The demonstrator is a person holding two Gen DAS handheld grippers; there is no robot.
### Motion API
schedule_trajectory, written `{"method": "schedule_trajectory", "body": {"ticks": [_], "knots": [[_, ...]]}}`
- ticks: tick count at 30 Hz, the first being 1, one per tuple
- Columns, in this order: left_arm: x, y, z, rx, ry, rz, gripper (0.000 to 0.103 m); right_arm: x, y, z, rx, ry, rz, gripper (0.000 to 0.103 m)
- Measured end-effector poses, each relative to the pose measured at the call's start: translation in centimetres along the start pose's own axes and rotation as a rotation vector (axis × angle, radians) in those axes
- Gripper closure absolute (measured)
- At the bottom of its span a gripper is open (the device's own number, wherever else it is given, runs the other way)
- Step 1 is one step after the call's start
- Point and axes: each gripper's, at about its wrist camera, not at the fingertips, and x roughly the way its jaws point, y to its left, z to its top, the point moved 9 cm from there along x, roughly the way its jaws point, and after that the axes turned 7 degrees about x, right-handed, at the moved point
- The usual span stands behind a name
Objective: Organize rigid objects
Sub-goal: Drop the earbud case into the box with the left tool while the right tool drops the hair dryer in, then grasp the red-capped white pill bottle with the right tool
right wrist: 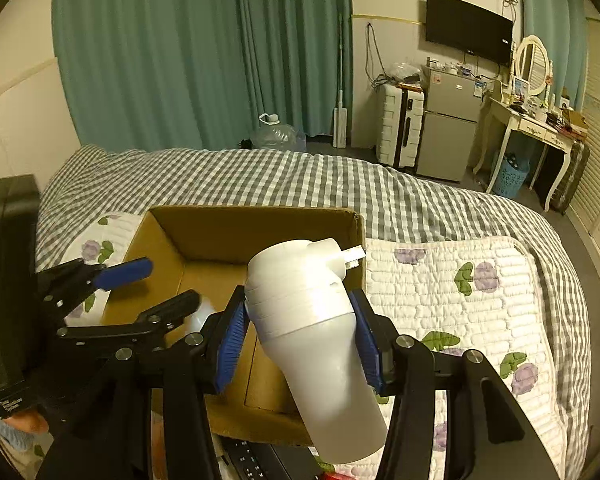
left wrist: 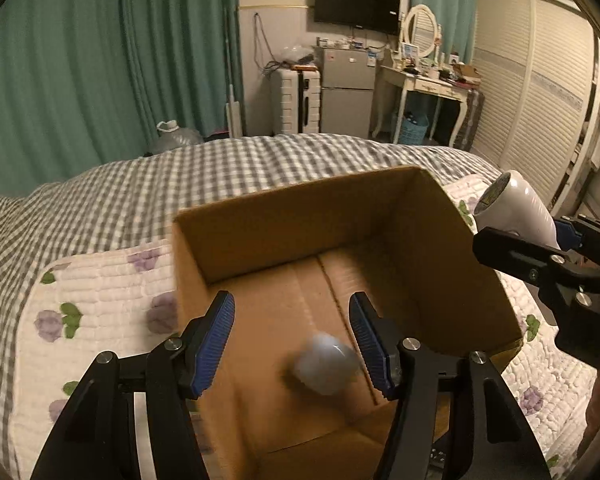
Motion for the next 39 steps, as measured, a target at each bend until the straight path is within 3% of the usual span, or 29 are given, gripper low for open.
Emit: {"method": "schedule_trajectory", "body": {"ticks": [6, 12, 14, 15, 20, 27, 33, 39], "knots": [[-2.0, 2.3, -0.1, -0.055, -0.032, 0.015, 0.041, 1.5, 1.3, -0.6, 0.011, 0.035, -0.003, 0.053], [-3.1, 2.9, 0.1, -0.044, -0.046, 0.034, 0.041, 3.0, 1.7, -1.3, 0.011, 0.059, -0.034, 0.051], [-3.5, 3.2, -0.1, -0.060, -0.047, 0.033, 0.041, 2.7, 1.6, -1.3, 0.011, 0.053, -0.043, 0.019], [-3.8, 3.3, -0.2, -0.065, -0.047, 0.033, 0.041, 2.4, 1.5, -1.2, 0.009, 0.041, -0.048, 0.015], [-6.2, 3.6, -0.8, -0.066, -0.056, 0.072, 0.040, -0.5, 0.7, -1.0, 0.002, 0.003, -0.082, 0.015], [-10.2, 2.0, -2.4, -0.063, -0.071, 0.097, 0.041, -7.8, -1.6, -2.3, 0.002, -0.044, -0.130, 0.014], [-11.4, 0.0, -5.0, -0.095, -0.037, 0.081, 0.040, -12.0, -4.2, -5.9, 0.016, -0.033, -0.169, 0.015], [-10.5, -2.5, -8.8, -0.102, 0.029, 0.068, 0.040, -12.3, -6.0, -10.4, 0.056, 0.012, -0.175, 0.015]]}}
